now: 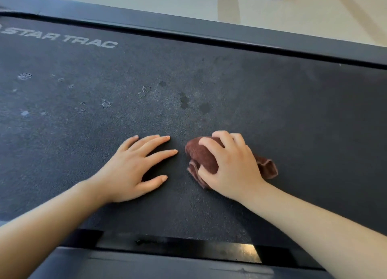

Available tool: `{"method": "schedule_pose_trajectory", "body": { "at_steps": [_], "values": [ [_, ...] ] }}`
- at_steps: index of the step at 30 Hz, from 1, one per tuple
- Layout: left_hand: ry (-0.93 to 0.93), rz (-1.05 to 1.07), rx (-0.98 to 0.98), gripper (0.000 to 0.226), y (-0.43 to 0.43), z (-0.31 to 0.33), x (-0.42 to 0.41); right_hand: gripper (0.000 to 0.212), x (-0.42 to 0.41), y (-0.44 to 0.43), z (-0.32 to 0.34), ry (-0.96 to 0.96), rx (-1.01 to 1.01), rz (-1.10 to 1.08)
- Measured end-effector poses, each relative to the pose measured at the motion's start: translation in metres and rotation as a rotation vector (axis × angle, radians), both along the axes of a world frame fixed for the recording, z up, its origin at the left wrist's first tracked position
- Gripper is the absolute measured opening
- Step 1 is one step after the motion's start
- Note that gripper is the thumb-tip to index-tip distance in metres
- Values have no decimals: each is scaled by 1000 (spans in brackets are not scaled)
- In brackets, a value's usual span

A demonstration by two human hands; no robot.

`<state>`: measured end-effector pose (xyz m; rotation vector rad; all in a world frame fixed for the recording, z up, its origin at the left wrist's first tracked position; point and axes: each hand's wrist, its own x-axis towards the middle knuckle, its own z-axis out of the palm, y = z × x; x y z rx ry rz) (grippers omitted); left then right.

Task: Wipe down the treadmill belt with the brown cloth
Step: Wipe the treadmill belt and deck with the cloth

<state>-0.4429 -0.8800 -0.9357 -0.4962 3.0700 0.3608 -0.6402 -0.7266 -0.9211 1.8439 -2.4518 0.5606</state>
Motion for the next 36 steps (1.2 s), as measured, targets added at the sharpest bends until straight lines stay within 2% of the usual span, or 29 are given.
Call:
{"method": "schedule_pose_trajectory", "body": {
  "at_steps": [5,9,14,17,21,27,36],
  "values": [
    [-30,66,-31,71,-55,3,-36,45,-28,-62,-4,-31,28,-206],
    [-20,-30,-90,70,-93,1,-73,45,-53,-100,-7,-28,29,-351],
    [30,-52,-51,63,-135,-7,-133,47,-49,-95,-13,45,-59,-365],
    [42,-93,-28,59,-157,-8,-172,45,-52,-101,-12,29,-28,-421],
    [52,-41,-17,56,-186,-4,-213,45,-71,-128,-7,4,33,-516],
    [114,-6,10,54,-204,-15,-220,45,-130,-161,-12,-12,-12,-591],
    [88,23,7,61,-204,-12,-220,47,-216,-237,-16,-31,-91,-564]
  ]
}}
